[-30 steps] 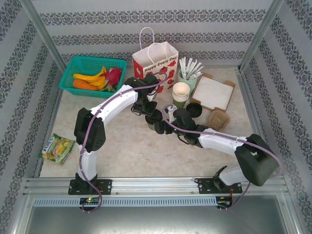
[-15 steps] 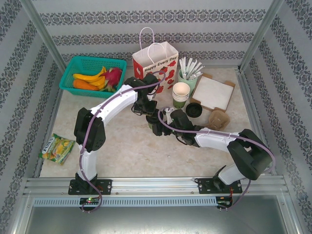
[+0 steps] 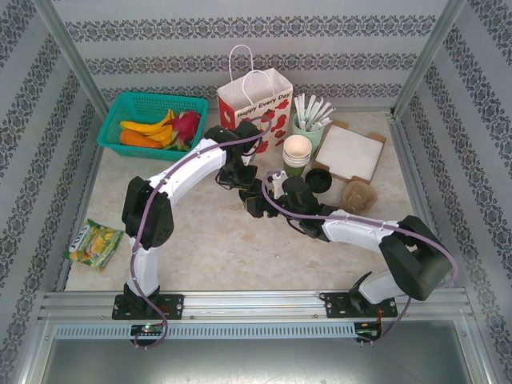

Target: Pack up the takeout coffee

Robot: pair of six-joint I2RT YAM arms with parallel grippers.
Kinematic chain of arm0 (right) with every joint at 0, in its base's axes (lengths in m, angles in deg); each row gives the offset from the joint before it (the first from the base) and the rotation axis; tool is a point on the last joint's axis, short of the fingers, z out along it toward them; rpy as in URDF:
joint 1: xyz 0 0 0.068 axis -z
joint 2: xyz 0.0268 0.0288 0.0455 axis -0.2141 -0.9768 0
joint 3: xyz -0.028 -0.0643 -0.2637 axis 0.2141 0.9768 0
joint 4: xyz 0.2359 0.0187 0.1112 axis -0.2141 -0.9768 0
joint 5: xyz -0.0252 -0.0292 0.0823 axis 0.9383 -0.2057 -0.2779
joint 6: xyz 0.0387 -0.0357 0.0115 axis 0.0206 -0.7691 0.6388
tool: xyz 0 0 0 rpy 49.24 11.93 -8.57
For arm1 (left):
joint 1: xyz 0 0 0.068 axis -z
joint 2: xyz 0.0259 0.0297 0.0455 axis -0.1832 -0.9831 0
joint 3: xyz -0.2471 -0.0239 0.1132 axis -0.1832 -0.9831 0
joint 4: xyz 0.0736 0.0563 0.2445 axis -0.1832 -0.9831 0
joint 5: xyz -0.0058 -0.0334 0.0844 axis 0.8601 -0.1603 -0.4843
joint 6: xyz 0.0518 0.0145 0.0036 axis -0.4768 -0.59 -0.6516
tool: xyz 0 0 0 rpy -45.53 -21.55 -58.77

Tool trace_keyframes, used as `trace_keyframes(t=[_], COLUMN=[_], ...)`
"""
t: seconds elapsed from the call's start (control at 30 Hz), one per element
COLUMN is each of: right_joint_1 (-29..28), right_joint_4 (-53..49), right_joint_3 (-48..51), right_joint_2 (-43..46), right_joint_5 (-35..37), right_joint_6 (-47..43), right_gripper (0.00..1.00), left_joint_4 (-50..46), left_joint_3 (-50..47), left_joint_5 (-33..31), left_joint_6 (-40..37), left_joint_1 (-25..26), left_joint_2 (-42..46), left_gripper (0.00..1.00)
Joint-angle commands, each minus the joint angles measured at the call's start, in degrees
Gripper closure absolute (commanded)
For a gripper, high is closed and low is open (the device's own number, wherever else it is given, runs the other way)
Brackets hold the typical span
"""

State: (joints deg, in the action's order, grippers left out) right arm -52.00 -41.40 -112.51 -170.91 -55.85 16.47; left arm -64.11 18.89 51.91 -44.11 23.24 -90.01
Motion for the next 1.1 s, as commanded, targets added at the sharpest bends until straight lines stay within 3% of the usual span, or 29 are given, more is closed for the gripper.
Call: trace_keyframes(t=[0.0,0.13,0.27,0.43,0.6,0.73,0.87,1.07], right_joint_1=[0.0,0.1,0.4,1.1,6.6,10.3,12.9,12.9], right_joint_4=[1.4,1.0,-0.2,-2.1,-0.7,-2.2,-4.0,-6.0], right_joint_3=[-1.8,0.0,1.5,0.9,0.3,-1.0,-2.3,-5.3], right_joint_2=[-2.8,-5.0,-4.5,0.5,3.5,3.2,2.2,-1.0], right_joint_5=[1.4,6.1,5.8,-0.4,-12.2,-12.3,-13.4,-18.7], right_joint_6=[-1.4,-2.1,-1.8,-1.2,6.8,14.2,20.2,21.7], right_gripper=[0.09,0.1,0.12,0.12,0.11,0.14,0.22,0.34], left_joint_4=[-3.4,-2.8,-2.3,-3.7,-4.6,-6.2,-7.5,-6.8], left_joint_3=[-0.9,-1.5,-2.0,-0.6,0.6,2.1,3.0,2.7], left_joint_5=[0.5,1.0,1.3,-0.6,-3.2,-4.1,-3.8,-2.4], left_joint_6=[0.4,0.4,-0.3,-1.9,-5.9,-9.2,-10.0,-9.2], left_joint_1=[1.0,1.0,1.0,0.8,0.8,0.9,0.9,0.9], left_joint_2=[-3.3,-3.3,-3.3,-3.3,-2.4,-2.0,-1.9,-2.7], left_gripper=[1.0,1.0,1.0,1.0,1.0,1.0,1.0,1.0])
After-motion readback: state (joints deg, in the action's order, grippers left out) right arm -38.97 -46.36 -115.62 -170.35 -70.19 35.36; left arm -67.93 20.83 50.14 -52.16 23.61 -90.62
